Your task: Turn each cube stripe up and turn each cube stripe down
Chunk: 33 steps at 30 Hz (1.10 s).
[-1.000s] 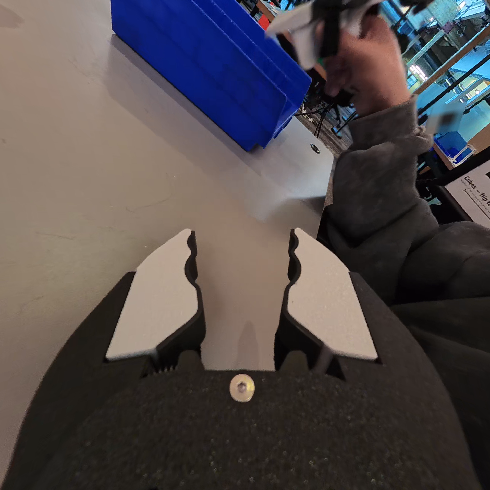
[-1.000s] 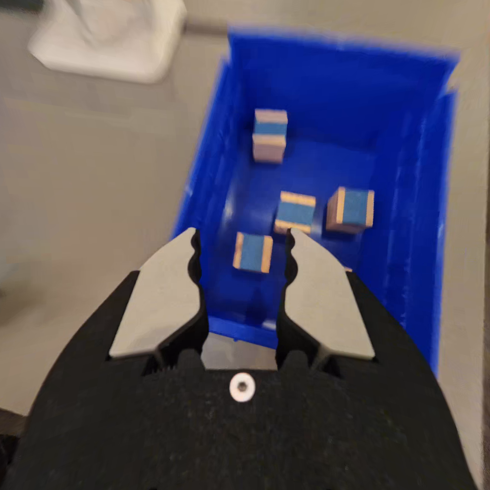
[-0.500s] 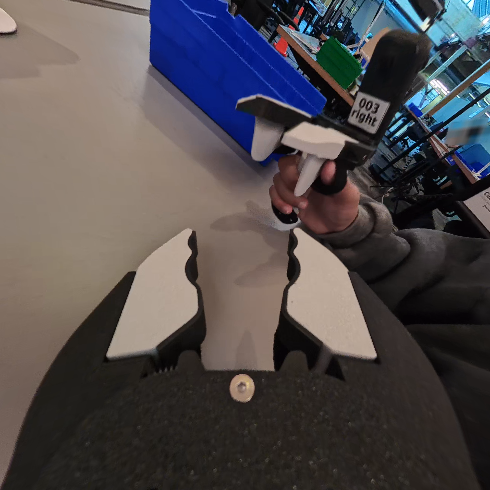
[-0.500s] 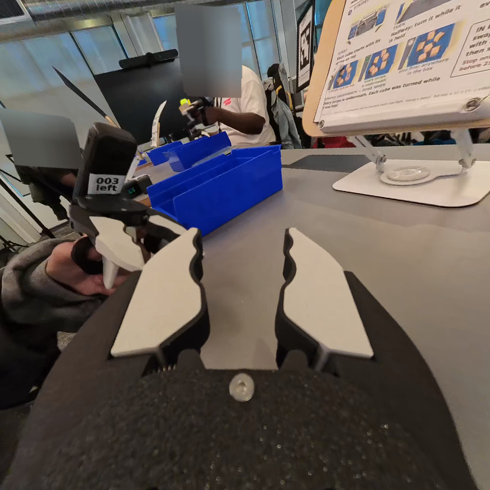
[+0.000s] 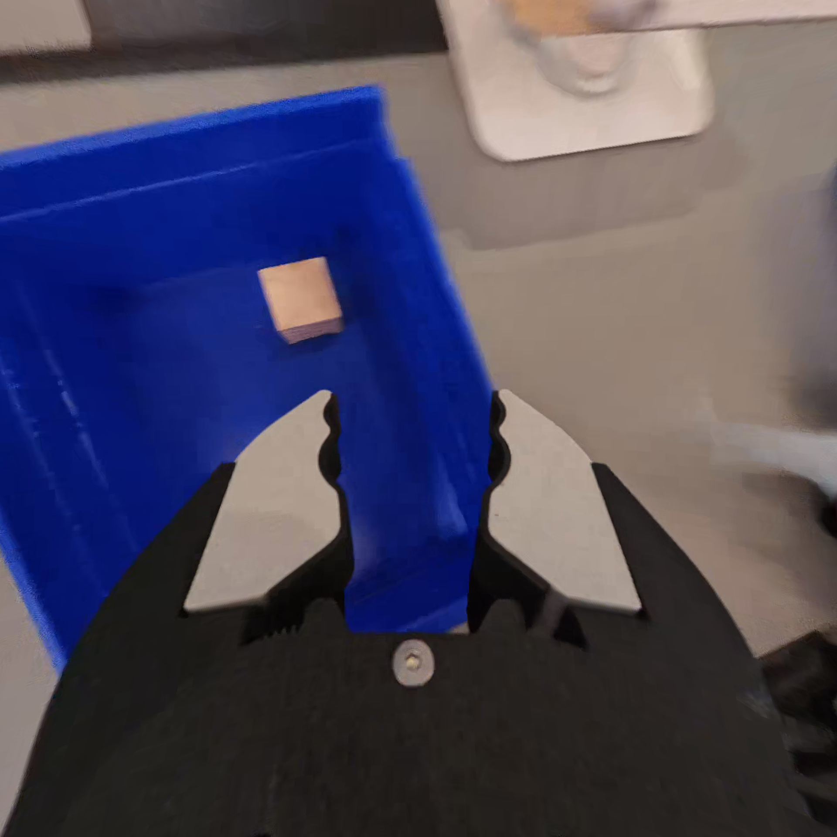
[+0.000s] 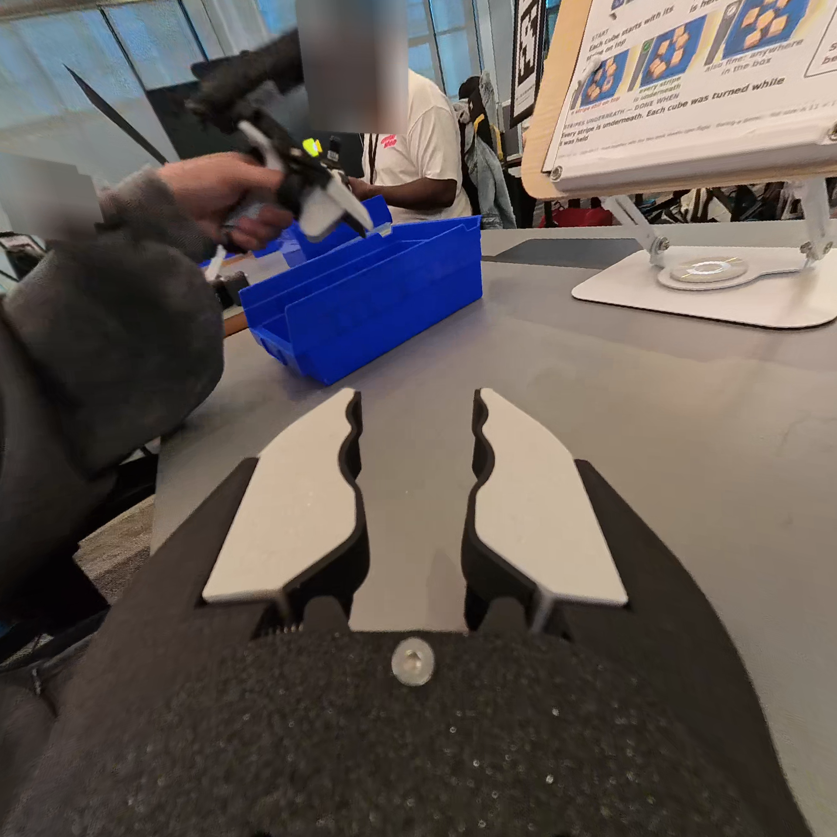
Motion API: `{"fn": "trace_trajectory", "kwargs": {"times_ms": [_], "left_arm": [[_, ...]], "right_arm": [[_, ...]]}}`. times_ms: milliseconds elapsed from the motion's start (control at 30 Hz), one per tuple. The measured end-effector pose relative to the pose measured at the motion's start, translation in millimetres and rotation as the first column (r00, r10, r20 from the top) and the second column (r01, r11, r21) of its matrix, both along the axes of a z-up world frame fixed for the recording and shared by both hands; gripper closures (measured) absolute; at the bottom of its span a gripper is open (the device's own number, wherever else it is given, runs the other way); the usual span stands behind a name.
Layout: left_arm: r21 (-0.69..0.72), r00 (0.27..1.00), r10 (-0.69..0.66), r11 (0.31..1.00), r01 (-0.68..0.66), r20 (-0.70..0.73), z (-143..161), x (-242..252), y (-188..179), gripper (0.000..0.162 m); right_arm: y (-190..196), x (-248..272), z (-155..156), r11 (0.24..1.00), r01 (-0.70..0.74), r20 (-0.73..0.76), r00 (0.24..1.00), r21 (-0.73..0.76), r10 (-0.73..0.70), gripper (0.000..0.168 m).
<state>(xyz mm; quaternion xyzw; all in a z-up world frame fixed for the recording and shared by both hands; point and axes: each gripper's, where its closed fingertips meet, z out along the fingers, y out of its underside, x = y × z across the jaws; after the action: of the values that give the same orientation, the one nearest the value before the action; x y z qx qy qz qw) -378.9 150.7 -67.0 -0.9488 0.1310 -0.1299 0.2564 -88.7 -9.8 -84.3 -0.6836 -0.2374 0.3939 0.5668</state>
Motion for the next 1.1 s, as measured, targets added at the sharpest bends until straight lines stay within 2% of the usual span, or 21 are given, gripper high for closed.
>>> {"fn": "trace_trajectory", "kwargs": {"times_ms": [133, 267, 367, 400, 567, 667, 733, 833, 900, 967, 1033, 1100], "left_arm": [[-0.155, 0.983, 0.134, 0.976, -0.153, -0.128, -49.7, -32.3, 55.4, 0.100], [-0.255, 0.974, 0.116, 0.953, -0.164, -0.192, -87.9, -29.2, 77.2, 0.096], [-0.255, 0.958, 0.111, 0.950, -0.180, -0.263, -103.7, -33.7, 86.3, 0.098], [-0.262, 0.961, 0.107, 0.949, -0.175, -0.255, -107.2, -32.9, 86.5, 0.115], [-0.277, 0.955, 0.089, 0.946, -0.170, -0.283, -102.1, -47.8, 73.5, 0.117], [-0.230, 0.963, 0.098, 0.960, -0.158, -0.252, -78.1, -58.9, 62.7, 0.117], [-0.171, 0.981, 0.112, 0.975, -0.138, -0.156, -51.4, -58.4, 54.2, 0.117], [-0.079, 0.985, 0.077, 0.995, -0.065, 0.155, -2.7, -31.8, 33.6, 0.118], [-0.008, 0.927, -0.008, 1.000, 0.012, 0.376, 30.7, -0.8, 13.0, 0.117], [0.065, 0.875, -0.093, 0.995, 0.070, 0.475, 51.4, 29.0, -9.8, 0.117], [0.105, 0.768, -0.187, 0.982, 0.155, 0.613, 68.8, 70.8, -38.7, 0.118], [0.145, 0.594, -0.257, 0.962, 0.230, 0.762, 85.7, 115.3, -68.3, 0.118]], "right_arm": [[-0.4, 1.0, -1.3, 1.000, 0.001, 0.000, 1.000, -0.005, -0.001, 0.122], [0.1, 2.4, -1.2, 1.000, 0.002, -0.012, 1.000, -0.011, -0.002, 0.122], [0.6, 1.3, -3.5, 1.000, -0.005, -0.009, 1.000, -0.025, 0.005, 0.122], [0.7, 1.0, -3.7, 1.000, -0.006, -0.007, 1.000, -0.025, 0.006, 0.122], [1.2, 2.2, -4.0, 1.000, -0.003, -0.009, 1.000, -0.028, 0.002, 0.123], [2.0, 2.9, -4.7, 0.999, -0.001, -0.013, 1.000, -0.038, 0.000, 0.124], [2.5, 3.8, -4.6, 0.999, 0.003, -0.015, 1.000, -0.038, -0.004, 0.124], [4.1, 5.1, -4.5, 0.999, 0.009, -0.022, 1.000, -0.043, -0.010, 0.124], [6.0, 6.1, -4.6, 0.999, 0.013, -0.033, 0.999, -0.052, -0.015, 0.124], [7.5, 7.1, -3.9, 0.998, 0.011, -0.050, 0.999, -0.062, -0.014, 0.124], [8.2, 9.6, -2.5, 0.997, 0.010, -0.067, 0.998, -0.073, -0.015, 0.124], [7.1, 10.6, 0.3, 0.995, -0.017, -0.086, 0.996, -0.093, 0.009, 0.123]]}}
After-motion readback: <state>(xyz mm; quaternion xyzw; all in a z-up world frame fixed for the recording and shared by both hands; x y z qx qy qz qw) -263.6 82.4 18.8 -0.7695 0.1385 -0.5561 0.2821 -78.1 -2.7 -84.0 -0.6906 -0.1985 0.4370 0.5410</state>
